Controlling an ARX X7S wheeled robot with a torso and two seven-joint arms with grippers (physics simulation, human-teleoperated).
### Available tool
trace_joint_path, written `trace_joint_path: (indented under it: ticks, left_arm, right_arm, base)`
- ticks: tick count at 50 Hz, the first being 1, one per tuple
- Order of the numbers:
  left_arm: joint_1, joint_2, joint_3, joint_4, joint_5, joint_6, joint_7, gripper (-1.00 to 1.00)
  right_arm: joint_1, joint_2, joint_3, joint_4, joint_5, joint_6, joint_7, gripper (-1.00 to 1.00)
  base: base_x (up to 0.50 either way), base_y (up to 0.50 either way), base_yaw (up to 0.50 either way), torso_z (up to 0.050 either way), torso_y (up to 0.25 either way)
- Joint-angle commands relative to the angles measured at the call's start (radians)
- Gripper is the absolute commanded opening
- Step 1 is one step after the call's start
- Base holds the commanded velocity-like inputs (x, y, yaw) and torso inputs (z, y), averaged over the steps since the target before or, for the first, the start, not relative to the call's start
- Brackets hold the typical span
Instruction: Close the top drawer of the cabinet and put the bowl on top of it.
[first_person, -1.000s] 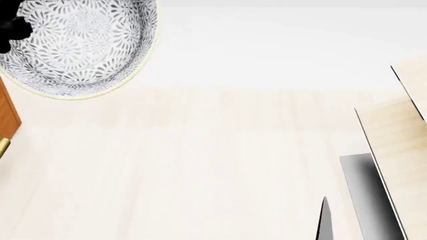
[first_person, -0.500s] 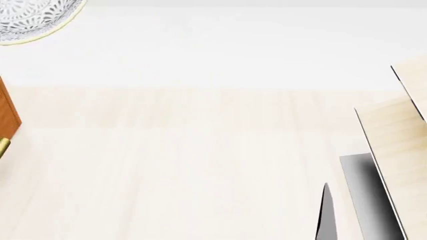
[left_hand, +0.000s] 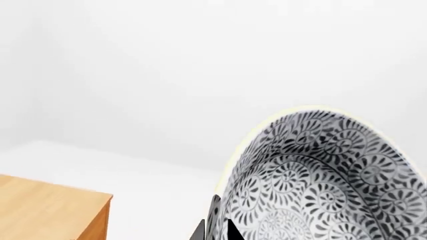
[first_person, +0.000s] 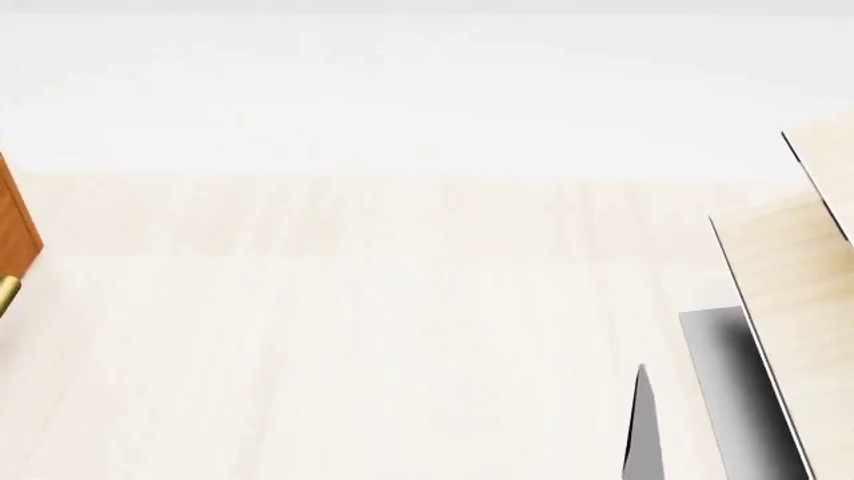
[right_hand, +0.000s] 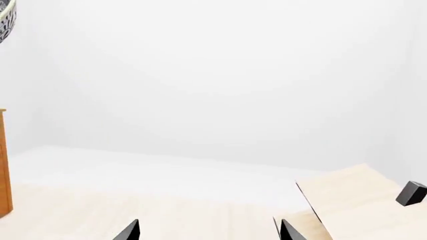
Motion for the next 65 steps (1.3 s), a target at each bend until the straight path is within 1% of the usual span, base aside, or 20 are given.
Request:
trace_joint_path:
  ticks: [1, 10, 14, 17, 23, 37, 41, 45, 49, 56, 65]
  left_arm:
    - [-0.028, -0.022, -0.019, -0.011, 0.007, 0.009, -0.003, -1.0]
    - [-0.033, -0.03, -0.015, -0.023, 0.026, 0.022, 0.012, -1.0]
    - [-0.034, -0.031, -0.007, -0.043, 0.052, 0.037, 0.038, -1.0]
    - [-0.042, -0.037, 0.004, -0.067, 0.081, 0.05, 0.068, -1.0]
    - [-0.046, -0.046, 0.007, -0.087, 0.104, 0.066, 0.089, -1.0]
    - [-0.086, -0.062, 0.044, -0.14, 0.203, 0.111, 0.119, -1.0]
    - [-0.093, -0.071, 0.048, -0.15, 0.218, 0.118, 0.131, -1.0]
    - [-0.098, -0.078, 0.048, -0.173, 0.235, 0.132, 0.141, -1.0]
    - [-0.108, -0.082, 0.052, -0.19, 0.25, 0.143, 0.154, -1.0]
    - [-0.141, -0.083, 0.079, -0.224, 0.301, 0.166, 0.178, -1.0]
    - [-0.106, -0.087, 0.077, -0.243, 0.336, 0.222, 0.194, -1.0]
  right_arm:
    - [0.021, 0.0, -0.015, -0.005, 0.024, 0.003, 0.022, 1.0]
    - [0.042, 0.002, -0.058, -0.001, -0.007, -0.003, 0.017, 1.0]
    - [0.068, -0.017, -0.111, 0.017, -0.069, 0.005, -0.003, 1.0]
    - [0.101, -0.013, -0.176, 0.031, -0.106, -0.006, -0.009, 1.0]
    - [0.141, -0.016, -0.25, 0.047, -0.164, -0.01, -0.019, 1.0]
    - [0.141, -0.021, -0.27, 0.054, -0.213, -0.007, -0.053, 1.0]
    - [0.151, -0.018, -0.292, 0.057, -0.224, -0.014, -0.054, 1.0]
    - [0.166, -0.045, -0.32, 0.079, -0.271, 0.01, -0.069, 1.0]
    - [0.177, -0.043, -0.342, 0.082, -0.282, 0.001, -0.067, 1.0]
    - [0.182, -0.047, -0.36, 0.087, -0.306, -0.003, -0.073, 1.0]
    - [0.191, -0.048, -0.381, 0.096, -0.331, -0.004, -0.085, 1.0]
  base:
    - [0.0, 0.0, 0.0, 0.0, 0.01]
    - [0.0, 0.0, 0.0, 0.0, 0.0]
    - [0.0, 0.0, 0.0, 0.0, 0.0]
    - [0.0, 0.0, 0.0, 0.0, 0.0]
    - [0.0, 0.0, 0.0, 0.0, 0.0]
    - [0.0, 0.0, 0.0, 0.0, 0.001]
    - [0.0, 0.0, 0.0, 0.0, 0.0]
    - [0.0, 0.0, 0.0, 0.0, 0.0]
    - [0.0, 0.0, 0.0, 0.0, 0.0]
    - [0.0, 0.0, 0.0, 0.0, 0.001]
    - [0.0, 0.0, 0.0, 0.0, 0.0]
